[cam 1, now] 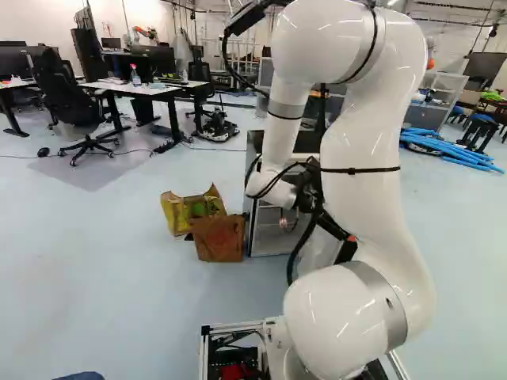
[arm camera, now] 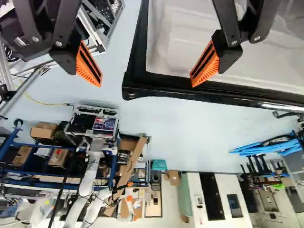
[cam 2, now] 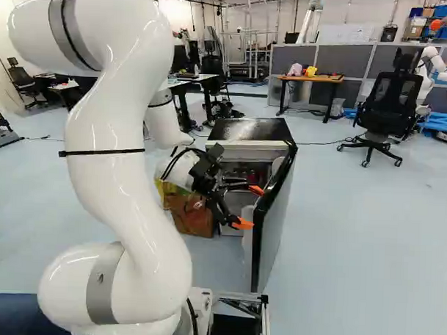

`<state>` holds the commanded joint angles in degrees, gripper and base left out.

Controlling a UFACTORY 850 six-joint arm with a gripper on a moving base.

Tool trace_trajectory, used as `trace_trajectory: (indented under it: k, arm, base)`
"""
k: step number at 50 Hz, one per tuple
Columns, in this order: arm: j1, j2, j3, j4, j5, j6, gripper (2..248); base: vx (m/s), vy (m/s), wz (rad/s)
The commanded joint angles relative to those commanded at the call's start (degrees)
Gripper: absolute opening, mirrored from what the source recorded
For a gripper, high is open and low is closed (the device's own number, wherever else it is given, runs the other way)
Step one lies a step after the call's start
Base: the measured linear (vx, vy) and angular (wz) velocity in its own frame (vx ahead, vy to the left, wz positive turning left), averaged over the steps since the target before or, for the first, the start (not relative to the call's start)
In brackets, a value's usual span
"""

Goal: Grab a drink from the fridge

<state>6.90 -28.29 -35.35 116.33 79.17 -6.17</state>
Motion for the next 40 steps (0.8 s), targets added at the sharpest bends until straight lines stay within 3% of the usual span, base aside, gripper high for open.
trace_trajectory:
  k: [40]
  arm:
    - [-16.40,-3.30,-11.10,0.00,0.00,0.00,247]
  base:
    - [0.000,0.000,0.000]
